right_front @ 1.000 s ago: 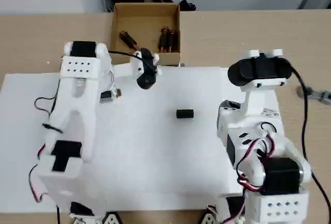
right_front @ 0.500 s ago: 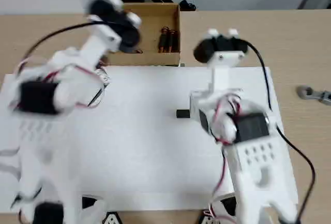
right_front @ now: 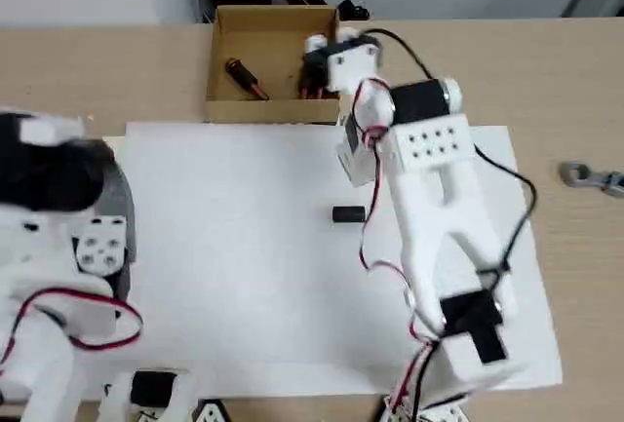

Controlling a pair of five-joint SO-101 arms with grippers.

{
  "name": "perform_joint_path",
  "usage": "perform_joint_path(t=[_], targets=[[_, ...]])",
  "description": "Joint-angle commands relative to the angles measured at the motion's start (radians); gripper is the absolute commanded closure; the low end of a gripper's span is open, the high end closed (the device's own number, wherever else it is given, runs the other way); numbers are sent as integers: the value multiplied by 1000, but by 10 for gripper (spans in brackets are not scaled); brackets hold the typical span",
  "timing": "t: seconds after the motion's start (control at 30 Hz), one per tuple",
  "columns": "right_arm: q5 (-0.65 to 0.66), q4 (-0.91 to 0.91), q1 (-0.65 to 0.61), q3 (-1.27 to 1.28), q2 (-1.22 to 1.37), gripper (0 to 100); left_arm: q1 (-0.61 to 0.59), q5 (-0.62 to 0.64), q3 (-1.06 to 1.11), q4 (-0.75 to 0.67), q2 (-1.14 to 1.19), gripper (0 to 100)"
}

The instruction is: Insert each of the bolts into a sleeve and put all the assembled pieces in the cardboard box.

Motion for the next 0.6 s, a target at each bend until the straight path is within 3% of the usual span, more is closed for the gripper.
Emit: perform_joint_path(t=[0.0, 0.1, 0.33, 0.57], targets=[[206, 16, -19, -75, 28, 995, -6, 9, 62, 15, -57, 994], [269, 16, -25, -71, 42, 991, -6, 9, 105, 15, -97, 994], [560, 13, -101, 21, 45, 991, -8, 3, 151, 9, -114, 994], [617, -90, -124, 242, 45, 990, -8, 3, 156, -20, -112, 994]])
